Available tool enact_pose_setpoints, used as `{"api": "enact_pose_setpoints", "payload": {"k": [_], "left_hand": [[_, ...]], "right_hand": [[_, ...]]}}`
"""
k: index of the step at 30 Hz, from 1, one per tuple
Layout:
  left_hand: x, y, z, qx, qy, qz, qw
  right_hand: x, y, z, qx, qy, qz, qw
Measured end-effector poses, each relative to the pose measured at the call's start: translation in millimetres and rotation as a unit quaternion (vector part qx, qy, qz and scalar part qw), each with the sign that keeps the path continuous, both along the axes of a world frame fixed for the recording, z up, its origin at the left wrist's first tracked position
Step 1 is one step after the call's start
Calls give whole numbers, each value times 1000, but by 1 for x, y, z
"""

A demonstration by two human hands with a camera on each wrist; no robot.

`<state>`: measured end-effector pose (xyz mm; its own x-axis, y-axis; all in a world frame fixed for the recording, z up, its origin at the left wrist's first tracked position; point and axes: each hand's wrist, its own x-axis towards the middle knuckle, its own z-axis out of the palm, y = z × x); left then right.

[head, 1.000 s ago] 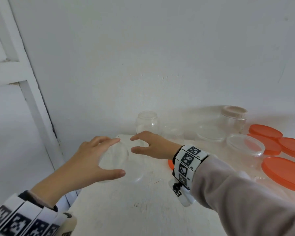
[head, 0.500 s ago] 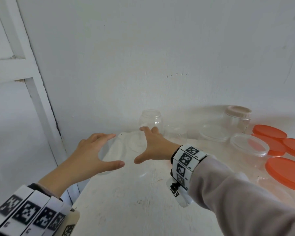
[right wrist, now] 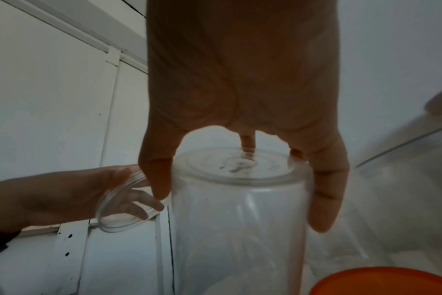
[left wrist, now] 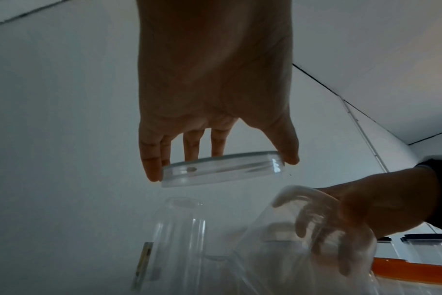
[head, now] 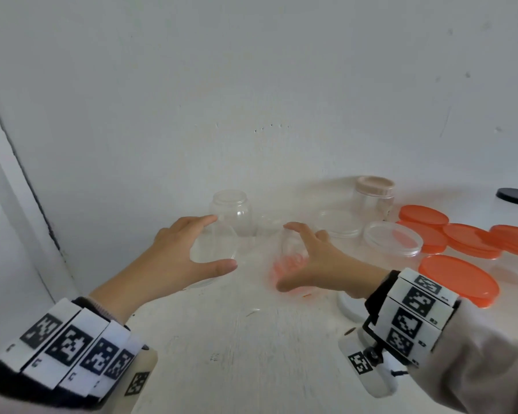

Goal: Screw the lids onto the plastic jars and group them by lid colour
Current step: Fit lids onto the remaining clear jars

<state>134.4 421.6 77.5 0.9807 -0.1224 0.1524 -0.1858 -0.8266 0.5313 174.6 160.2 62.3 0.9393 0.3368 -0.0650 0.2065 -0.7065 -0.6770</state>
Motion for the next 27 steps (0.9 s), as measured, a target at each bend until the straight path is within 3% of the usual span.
{"api": "enact_pose_setpoints", "payload": {"k": [8, 17, 23, 27], "left_hand": [[14, -30, -2, -18, 21, -17, 999], [25, -49, -4, -36, 30, -35, 998], [27, -60, -2, -55, 35, -49, 997], [26, -68, -1, -63, 47, -59, 995]], "right_hand": [[-12, -40, -7, 74, 48, -95, 992], [-23, -57, -12, 161, 136, -123, 970], [-28, -61, -17, 176, 219, -102, 954], [-32, -56, -22, 125, 219, -54, 966]]}}
